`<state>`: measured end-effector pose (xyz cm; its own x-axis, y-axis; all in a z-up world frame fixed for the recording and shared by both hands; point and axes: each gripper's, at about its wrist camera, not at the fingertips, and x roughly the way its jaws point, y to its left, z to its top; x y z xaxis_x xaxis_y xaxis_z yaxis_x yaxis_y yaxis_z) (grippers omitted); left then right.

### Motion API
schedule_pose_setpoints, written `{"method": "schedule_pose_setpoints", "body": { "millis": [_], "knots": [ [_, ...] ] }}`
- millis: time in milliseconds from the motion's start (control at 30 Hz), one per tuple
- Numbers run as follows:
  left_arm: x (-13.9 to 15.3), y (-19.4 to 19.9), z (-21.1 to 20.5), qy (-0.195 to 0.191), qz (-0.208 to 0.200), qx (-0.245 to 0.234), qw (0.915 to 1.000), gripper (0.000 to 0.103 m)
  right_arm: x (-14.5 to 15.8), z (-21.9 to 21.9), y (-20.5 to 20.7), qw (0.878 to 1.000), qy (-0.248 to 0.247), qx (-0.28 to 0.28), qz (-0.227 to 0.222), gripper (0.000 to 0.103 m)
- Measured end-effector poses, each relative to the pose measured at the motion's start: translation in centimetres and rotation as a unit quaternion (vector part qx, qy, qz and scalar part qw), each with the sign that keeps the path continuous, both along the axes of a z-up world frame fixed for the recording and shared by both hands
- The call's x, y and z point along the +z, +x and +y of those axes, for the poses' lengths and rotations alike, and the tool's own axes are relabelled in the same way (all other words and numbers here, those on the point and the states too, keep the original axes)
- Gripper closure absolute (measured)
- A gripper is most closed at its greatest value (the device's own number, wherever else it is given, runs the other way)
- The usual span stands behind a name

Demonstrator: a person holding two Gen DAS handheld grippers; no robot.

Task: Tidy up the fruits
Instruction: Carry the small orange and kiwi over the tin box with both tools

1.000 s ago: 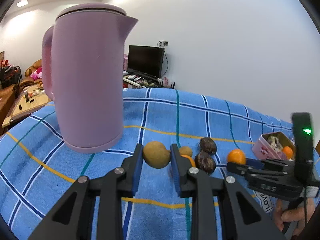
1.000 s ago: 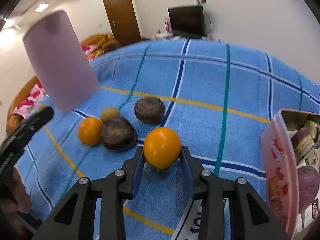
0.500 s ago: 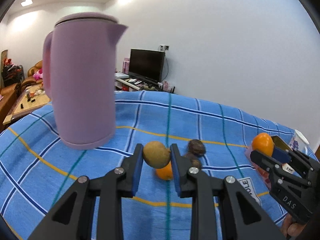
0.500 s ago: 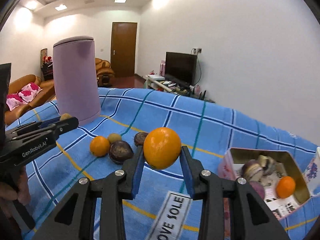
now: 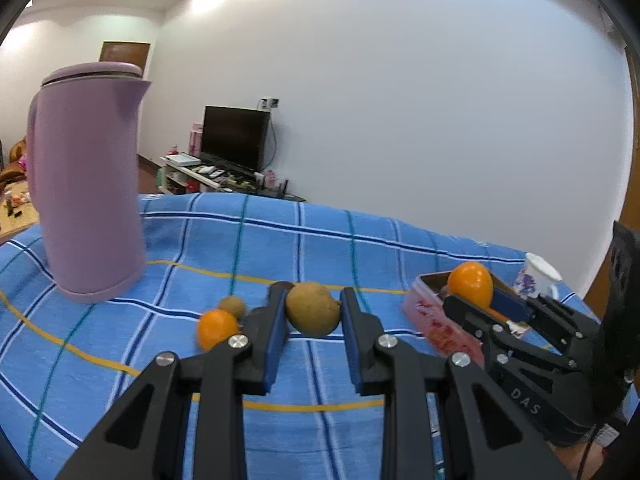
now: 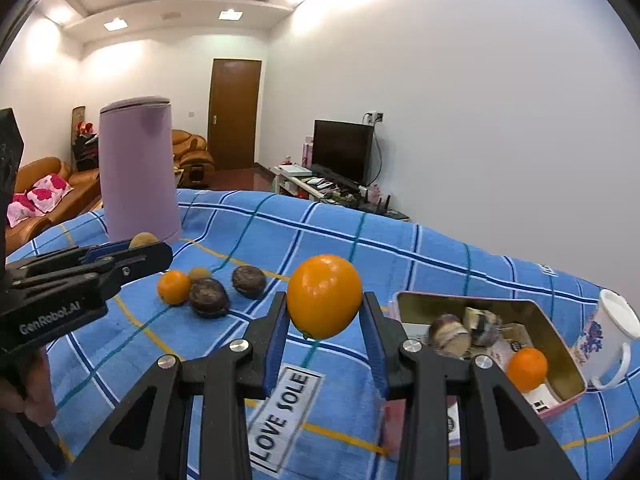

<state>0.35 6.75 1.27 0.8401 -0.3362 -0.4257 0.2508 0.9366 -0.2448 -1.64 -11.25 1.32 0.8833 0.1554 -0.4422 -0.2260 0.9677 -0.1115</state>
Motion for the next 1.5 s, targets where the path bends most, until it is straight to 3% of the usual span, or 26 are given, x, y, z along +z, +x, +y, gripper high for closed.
{"method": "schedule_pose_setpoints", "body": {
  "millis": [933,1500],
  "knots": [
    [1.1,1.0,-13.0,0.076,-0.012,-0.056,0.9954,0.075,1.2,-10.5,-0.1,0.995,0.029,-0.088,-0.021,0.065],
    [1.0,2.7,-19.6,0.079,-0.01,-0.096,0.9922,0.075,0.8,-16.7,1.4,0.988,0.046,-0.149,0.0,0.065]
  ]
}}
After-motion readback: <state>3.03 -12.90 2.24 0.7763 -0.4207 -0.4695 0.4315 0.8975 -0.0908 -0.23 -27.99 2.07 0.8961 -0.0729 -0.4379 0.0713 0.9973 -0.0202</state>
